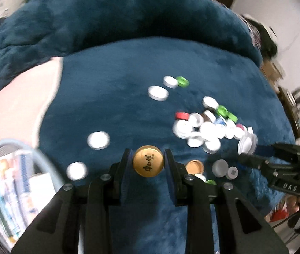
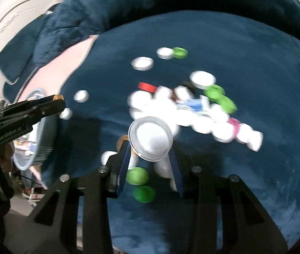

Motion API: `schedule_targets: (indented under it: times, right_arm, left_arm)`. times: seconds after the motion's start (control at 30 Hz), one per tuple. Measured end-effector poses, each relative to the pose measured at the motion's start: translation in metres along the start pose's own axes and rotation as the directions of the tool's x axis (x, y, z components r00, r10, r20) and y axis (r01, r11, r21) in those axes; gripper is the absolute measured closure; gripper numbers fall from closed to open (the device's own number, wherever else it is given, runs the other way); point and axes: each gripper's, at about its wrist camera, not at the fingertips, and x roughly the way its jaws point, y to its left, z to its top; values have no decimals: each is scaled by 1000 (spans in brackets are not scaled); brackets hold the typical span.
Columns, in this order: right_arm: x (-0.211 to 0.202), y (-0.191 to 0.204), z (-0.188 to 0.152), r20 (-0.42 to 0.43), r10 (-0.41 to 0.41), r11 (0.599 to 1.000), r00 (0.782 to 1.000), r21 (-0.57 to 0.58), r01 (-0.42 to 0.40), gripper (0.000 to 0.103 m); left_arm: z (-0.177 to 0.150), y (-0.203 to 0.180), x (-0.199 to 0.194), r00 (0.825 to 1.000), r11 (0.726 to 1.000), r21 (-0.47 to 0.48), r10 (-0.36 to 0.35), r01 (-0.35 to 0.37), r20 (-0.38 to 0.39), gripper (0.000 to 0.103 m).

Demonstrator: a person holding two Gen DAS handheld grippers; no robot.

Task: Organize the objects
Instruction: 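Grasp an orange cap with the left gripper while the right gripper grasps a white cap, then drop the orange cap into the basket with the left gripper while the right gripper drops the white cap there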

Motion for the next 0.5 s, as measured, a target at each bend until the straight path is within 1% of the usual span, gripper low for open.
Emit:
schedule_targets:
  times: [0.1, 0.2, 0.27, 0.37, 0.43, 0.5]
  right_arm:
    - [-3, 34, 3, 5, 49, 998, 999, -44, -49, 65]
    - [-2, 71, 5, -1, 93, 991, 996, -97, -93, 65]
    - [2, 96, 5, -17, 123, 984, 992, -131, -124, 65]
    - [10, 139, 7, -48, 169, 967, 984, -186, -175, 65]
    - [17, 171, 11, -61, 204, 952, 977, -219, -213, 65]
    - [25, 204, 18, -74, 246, 935, 967, -247, -256, 65]
  left_arm:
    - [-8, 44, -36, 998, 994, -108, 39, -34, 49, 72]
    - [-21, 85, -67, 992, 976, -206, 88, -67, 96, 72]
    - [-37, 119, -87, 986, 953, -288, 125, -89, 111, 72]
    - [-56, 159, -100, 982, 917, -385, 156, -103, 109, 72]
    - [-69, 183, -104, 981, 888, -448, 165, -103, 102, 72]
    - [-77, 199, -105, 982, 871, -483, 161, -93, 101, 72]
